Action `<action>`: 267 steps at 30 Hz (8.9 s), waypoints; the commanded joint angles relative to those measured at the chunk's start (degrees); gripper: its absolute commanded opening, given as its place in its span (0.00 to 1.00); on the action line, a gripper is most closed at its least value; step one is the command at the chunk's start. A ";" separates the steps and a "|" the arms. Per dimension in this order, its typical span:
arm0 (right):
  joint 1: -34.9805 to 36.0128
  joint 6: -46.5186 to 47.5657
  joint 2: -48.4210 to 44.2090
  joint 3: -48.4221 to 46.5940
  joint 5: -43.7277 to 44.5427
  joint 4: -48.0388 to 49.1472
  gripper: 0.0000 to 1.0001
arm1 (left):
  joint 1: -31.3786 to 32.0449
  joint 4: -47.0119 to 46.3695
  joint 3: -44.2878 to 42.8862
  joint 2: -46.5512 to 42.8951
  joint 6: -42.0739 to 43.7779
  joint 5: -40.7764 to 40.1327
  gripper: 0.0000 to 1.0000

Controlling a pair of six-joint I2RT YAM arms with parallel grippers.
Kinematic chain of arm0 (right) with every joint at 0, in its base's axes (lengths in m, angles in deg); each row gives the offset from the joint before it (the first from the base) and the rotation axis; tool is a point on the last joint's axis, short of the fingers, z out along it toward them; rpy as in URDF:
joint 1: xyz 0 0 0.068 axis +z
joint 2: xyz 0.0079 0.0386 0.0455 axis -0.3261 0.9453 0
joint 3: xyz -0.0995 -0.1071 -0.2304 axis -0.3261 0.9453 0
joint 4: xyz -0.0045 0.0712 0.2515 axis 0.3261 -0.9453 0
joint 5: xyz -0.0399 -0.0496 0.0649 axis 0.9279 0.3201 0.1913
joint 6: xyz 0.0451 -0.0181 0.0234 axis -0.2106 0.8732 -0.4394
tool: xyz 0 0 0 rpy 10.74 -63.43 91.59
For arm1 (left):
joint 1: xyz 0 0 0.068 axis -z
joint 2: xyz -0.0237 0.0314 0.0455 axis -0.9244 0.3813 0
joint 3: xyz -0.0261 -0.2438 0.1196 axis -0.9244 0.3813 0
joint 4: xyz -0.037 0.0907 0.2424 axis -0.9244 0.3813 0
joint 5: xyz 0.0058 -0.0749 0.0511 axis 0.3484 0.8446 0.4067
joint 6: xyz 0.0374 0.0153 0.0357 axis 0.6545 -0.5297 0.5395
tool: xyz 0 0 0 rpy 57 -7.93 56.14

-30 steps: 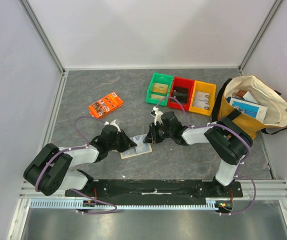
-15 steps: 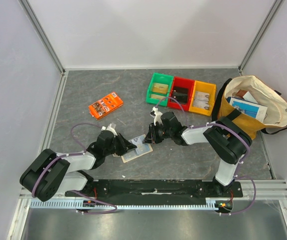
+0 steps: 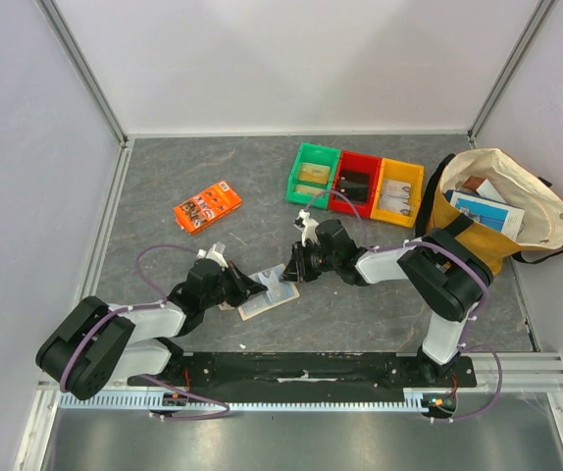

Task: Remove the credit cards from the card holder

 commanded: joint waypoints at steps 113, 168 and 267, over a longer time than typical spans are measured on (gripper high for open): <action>-1.48 -0.75 7.04 -1.34 -7.23 -4.70 0.18 | 0.13 12.51 1.68 -6.87 -0.59 -4.97 0.41; -3.33 33.44 -33.75 -17.15 -26.38 -37.83 0.70 | 0.13 67.52 -48.76 -12.94 74.11 39.59 0.02; 7.13 0.93 -6.15 -7.14 -2.13 -10.50 0.45 | 0.92 46.17 -11.69 -27.79 23.41 -5.85 0.40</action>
